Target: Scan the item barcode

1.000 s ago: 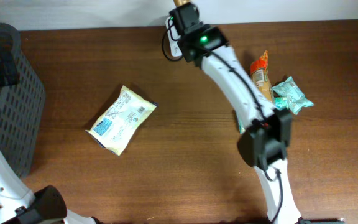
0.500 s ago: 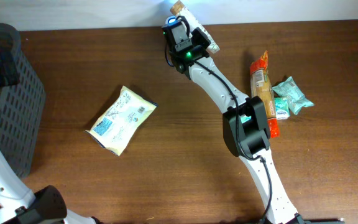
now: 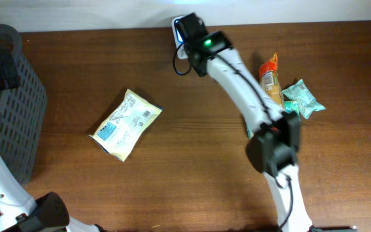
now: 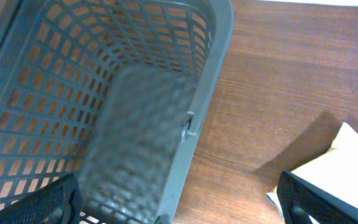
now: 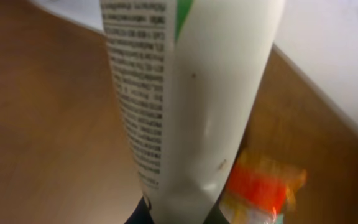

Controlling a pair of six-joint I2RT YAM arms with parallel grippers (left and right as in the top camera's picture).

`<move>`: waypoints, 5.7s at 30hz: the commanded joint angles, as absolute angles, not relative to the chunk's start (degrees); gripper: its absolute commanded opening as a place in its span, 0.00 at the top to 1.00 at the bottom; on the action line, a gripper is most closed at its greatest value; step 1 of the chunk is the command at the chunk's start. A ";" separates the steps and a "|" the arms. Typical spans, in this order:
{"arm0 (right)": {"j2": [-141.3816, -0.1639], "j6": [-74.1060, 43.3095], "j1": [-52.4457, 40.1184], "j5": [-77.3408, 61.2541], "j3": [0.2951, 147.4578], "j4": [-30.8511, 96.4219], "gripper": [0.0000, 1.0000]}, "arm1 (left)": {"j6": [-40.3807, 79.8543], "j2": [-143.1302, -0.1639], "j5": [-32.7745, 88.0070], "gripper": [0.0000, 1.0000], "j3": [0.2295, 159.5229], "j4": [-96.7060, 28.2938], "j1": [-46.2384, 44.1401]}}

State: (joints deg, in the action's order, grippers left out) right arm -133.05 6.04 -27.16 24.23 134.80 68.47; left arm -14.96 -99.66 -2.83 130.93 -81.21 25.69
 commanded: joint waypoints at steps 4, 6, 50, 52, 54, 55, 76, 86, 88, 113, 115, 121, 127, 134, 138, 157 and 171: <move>-123.55 -6.98 -25.30 4.91 133.95 93.10 0.96 | -14.20 -99.39 -2.61 0.01 131.04 -81.12 26.04; -123.59 -7.70 -25.32 4.91 128.25 92.73 0.96 | -14.20 -99.39 -2.61 0.01 131.04 -81.12 26.06; -135.59 -14.13 -40.12 -24.58 116.95 31.38 0.34 | -14.20 -99.39 -2.61 0.01 131.04 -81.12 26.06; -136.14 -13.78 -42.13 -22.52 117.12 29.41 0.34 | -14.20 -99.39 -2.59 0.01 131.04 -81.12 26.06; -136.20 -13.82 -43.70 -21.93 117.12 24.60 0.34 | -14.20 -99.39 -2.61 0.01 131.04 -81.12 26.06; -136.51 -13.87 -44.77 -21.93 117.12 21.71 0.34 | -14.20 -99.39 -2.61 0.01 131.04 -81.12 26.06; -140.05 -17.98 -39.94 -34.94 118.26 51.46 0.34 | -14.20 -99.39 -2.61 0.01 131.04 -81.12 26.06; -139.94 -6.15 -32.53 -23.03 133.82 75.57 0.31 | -14.20 -99.39 -2.61 0.01 131.04 -81.12 26.06; -139.96 -2.66 -32.62 -23.05 134.52 72.53 0.28 | -14.20 -99.39 -2.61 0.01 131.04 -81.12 26.06; -140.94 -35.05 -36.95 -17.65 122.93 68.66 0.41 | -14.20 -99.39 -2.59 0.01 131.04 -81.12 26.06; -140.94 -35.29 -37.10 -15.46 122.93 70.13 0.42 | -14.20 -99.39 -2.59 0.01 131.04 -81.12 26.06; -140.94 -36.53 -36.84 -11.55 122.93 73.38 0.33 | -14.20 -99.39 -2.61 0.01 131.04 -81.12 26.06; -140.97 -38.70 -39.44 -10.26 121.71 70.48 0.33 | -14.20 -99.39 -2.61 0.01 131.04 -81.12 26.06; -140.94 -39.22 -40.01 -8.75 114.54 64.84 0.69 | -14.20 -99.39 -2.59 0.01 131.04 -81.12 26.06; -140.84 -28.80 -38.54 -11.94 115.18 65.78 0.96 | -14.20 -99.39 -2.61 0.01 131.04 -81.12 26.06; -140.86 -14.57 -24.40 -30.44 121.60 74.94 0.08 | -14.20 -99.39 -2.61 0.01 131.04 -81.12 26.06; -140.94 -29.52 -33.65 -24.29 110.43 62.19 0.23 | -14.20 -99.39 -2.61 0.01 131.04 -81.12 26.04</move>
State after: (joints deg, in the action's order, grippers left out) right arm -139.09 -25.58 -31.92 -28.93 115.00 64.51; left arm -14.96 -99.66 -2.83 130.93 -81.19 25.69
